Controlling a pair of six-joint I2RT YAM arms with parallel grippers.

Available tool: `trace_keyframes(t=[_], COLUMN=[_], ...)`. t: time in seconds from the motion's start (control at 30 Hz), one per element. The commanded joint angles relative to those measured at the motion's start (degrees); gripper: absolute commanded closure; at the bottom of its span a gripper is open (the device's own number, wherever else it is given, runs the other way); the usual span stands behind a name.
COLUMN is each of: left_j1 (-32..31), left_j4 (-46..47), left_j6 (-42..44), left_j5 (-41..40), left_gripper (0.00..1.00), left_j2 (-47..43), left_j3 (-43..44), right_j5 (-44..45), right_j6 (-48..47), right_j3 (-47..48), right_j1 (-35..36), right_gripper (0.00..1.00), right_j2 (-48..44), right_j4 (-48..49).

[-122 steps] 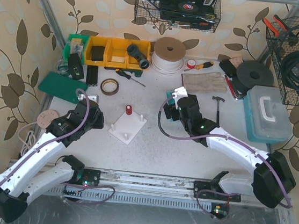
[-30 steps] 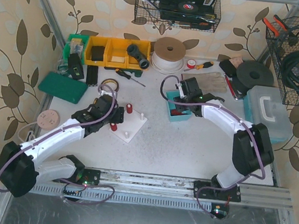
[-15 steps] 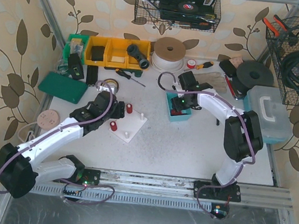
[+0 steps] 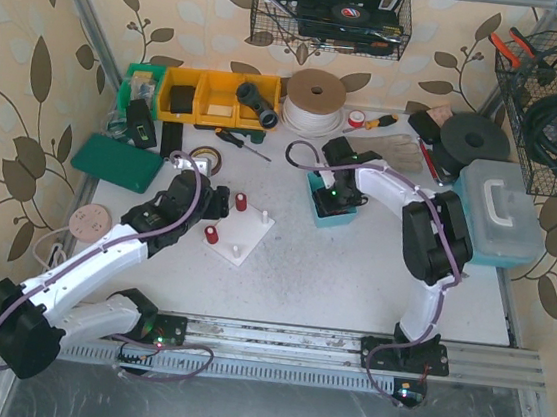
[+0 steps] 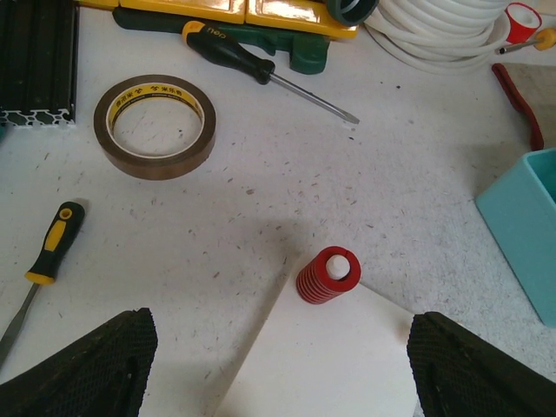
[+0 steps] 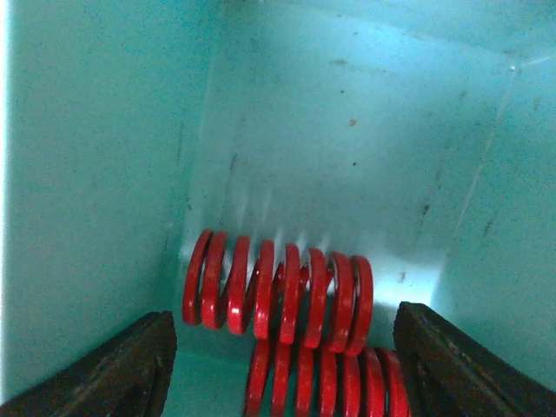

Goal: Install the large spring

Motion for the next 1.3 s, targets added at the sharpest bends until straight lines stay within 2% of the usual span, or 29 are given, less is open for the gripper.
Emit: trace_keyframes(t=[0.0, 0.3, 0.53, 0.67, 0.83, 1.03, 1.27], left_j1=[-0.5, -0.5, -0.5, -0.5, -0.5, -0.5, -0.5], left_j4=[0.8, 1.3, 1.4, 1.3, 2.2, 1.9, 4.1], left_j6=[0.7, 0.8, 0.8, 0.7, 0.7, 0.8, 2.9], left_j5=[-1.9, -1.7, -1.9, -1.7, -1.1, -0.7, 3.2], left_gripper=[0.18, 0.18, 0.18, 0.18, 0.18, 0.18, 0.21], left_j2=[-2.1, -2.8, -3.0, -3.1, -2.6, -2.2, -2.5], left_j3=[-0.6, -1.2, -1.2, -1.0, -1.1, -0.6, -0.1], right_j5=[0.5, 5.3, 7.8, 8.7, 7.9, 7.1, 7.1], right_j6=[0.7, 2.5, 4.4, 5.1, 4.8, 4.6, 5.4], right_j3=[3.2, 4.5, 3.4, 1.5, 0.5, 0.7, -0.1], right_j1=[0.3, 0.1, 0.1, 0.1, 0.0, 0.0, 0.0], right_gripper=[0.3, 0.44, 0.62, 0.69, 0.74, 0.75, 0.76], right_j2=[4.2, 6.4, 1.3, -1.0, -2.3, -3.6, -10.0], right_j4=[-2.1, 1.8, 7.8, 9.6, 10.1, 9.8, 8.0])
